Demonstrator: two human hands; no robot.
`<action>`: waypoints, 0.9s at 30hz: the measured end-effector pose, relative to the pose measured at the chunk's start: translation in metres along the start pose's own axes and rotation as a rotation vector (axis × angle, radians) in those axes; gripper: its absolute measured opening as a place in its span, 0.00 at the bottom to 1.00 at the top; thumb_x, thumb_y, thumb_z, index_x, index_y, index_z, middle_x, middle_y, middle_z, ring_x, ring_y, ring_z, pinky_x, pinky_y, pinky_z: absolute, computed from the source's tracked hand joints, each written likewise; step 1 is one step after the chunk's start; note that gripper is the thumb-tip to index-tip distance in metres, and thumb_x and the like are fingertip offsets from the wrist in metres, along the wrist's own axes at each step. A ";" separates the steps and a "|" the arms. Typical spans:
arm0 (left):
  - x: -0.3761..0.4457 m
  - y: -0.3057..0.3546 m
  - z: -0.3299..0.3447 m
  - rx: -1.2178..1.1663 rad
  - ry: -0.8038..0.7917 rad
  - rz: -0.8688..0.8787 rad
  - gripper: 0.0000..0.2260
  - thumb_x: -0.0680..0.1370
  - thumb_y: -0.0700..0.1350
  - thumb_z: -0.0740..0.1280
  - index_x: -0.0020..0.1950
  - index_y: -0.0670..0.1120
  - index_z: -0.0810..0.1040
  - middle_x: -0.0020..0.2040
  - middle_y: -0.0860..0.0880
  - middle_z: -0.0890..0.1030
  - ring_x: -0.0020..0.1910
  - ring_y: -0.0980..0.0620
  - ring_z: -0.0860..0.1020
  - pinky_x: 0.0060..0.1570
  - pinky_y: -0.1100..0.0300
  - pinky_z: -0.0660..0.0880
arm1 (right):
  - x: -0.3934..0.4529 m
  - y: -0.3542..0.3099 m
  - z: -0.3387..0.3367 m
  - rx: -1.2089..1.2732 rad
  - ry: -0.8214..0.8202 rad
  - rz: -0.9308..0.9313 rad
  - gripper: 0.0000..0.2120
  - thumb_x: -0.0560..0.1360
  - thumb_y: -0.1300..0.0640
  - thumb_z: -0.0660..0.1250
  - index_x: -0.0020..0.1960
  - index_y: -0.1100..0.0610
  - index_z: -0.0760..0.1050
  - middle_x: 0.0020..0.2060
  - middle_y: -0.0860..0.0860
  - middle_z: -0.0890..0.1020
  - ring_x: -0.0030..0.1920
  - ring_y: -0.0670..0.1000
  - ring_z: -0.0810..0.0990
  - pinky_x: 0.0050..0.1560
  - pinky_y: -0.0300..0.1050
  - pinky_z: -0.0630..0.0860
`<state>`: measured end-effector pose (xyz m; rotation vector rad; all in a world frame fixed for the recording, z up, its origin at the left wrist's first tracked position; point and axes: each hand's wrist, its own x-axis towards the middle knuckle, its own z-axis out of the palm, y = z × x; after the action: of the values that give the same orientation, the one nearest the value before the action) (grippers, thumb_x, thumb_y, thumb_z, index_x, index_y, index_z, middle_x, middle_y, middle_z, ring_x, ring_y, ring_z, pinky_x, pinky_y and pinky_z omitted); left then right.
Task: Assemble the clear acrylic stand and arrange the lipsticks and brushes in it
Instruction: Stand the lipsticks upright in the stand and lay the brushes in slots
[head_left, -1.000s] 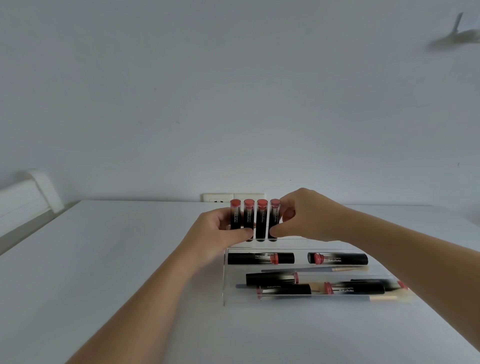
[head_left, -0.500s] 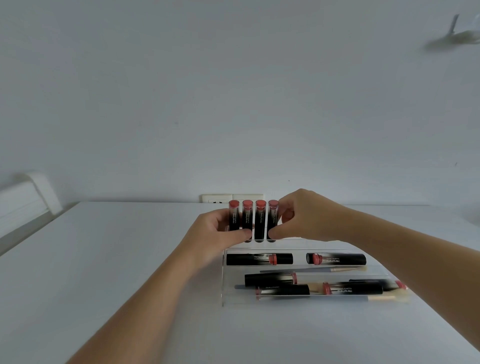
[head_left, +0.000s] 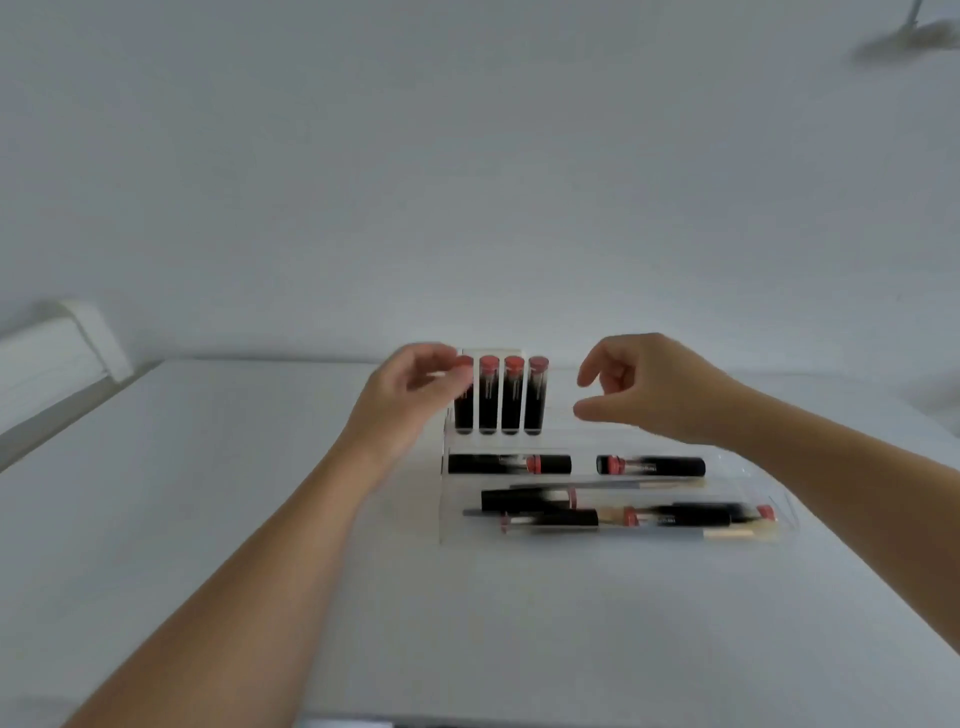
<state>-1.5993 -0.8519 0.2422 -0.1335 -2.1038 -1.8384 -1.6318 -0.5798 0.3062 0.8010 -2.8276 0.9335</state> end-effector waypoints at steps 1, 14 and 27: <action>-0.002 0.004 0.001 0.008 0.071 0.020 0.16 0.67 0.60 0.74 0.51 0.54 0.82 0.48 0.58 0.85 0.48 0.59 0.82 0.53 0.57 0.78 | -0.006 0.000 -0.001 -0.005 0.018 -0.007 0.08 0.70 0.51 0.77 0.45 0.47 0.79 0.29 0.43 0.75 0.27 0.40 0.70 0.33 0.34 0.67; -0.057 0.049 0.013 0.852 -0.163 0.510 0.05 0.76 0.56 0.67 0.46 0.57 0.81 0.41 0.61 0.80 0.39 0.59 0.75 0.37 0.62 0.72 | -0.032 -0.012 -0.006 -0.145 -0.164 -0.101 0.03 0.74 0.46 0.71 0.44 0.42 0.83 0.35 0.49 0.79 0.29 0.40 0.71 0.30 0.30 0.68; -0.052 0.051 0.047 1.240 -0.354 0.519 0.13 0.82 0.49 0.64 0.66 0.56 0.79 0.57 0.55 0.82 0.57 0.50 0.76 0.53 0.53 0.75 | -0.012 -0.027 0.022 -0.362 -0.234 -0.076 0.10 0.79 0.49 0.64 0.55 0.43 0.84 0.36 0.38 0.75 0.45 0.47 0.76 0.50 0.46 0.76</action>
<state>-1.5451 -0.7899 0.2696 -0.6200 -2.6823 -0.0716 -1.6055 -0.6054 0.3001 1.0114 -3.0002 0.3168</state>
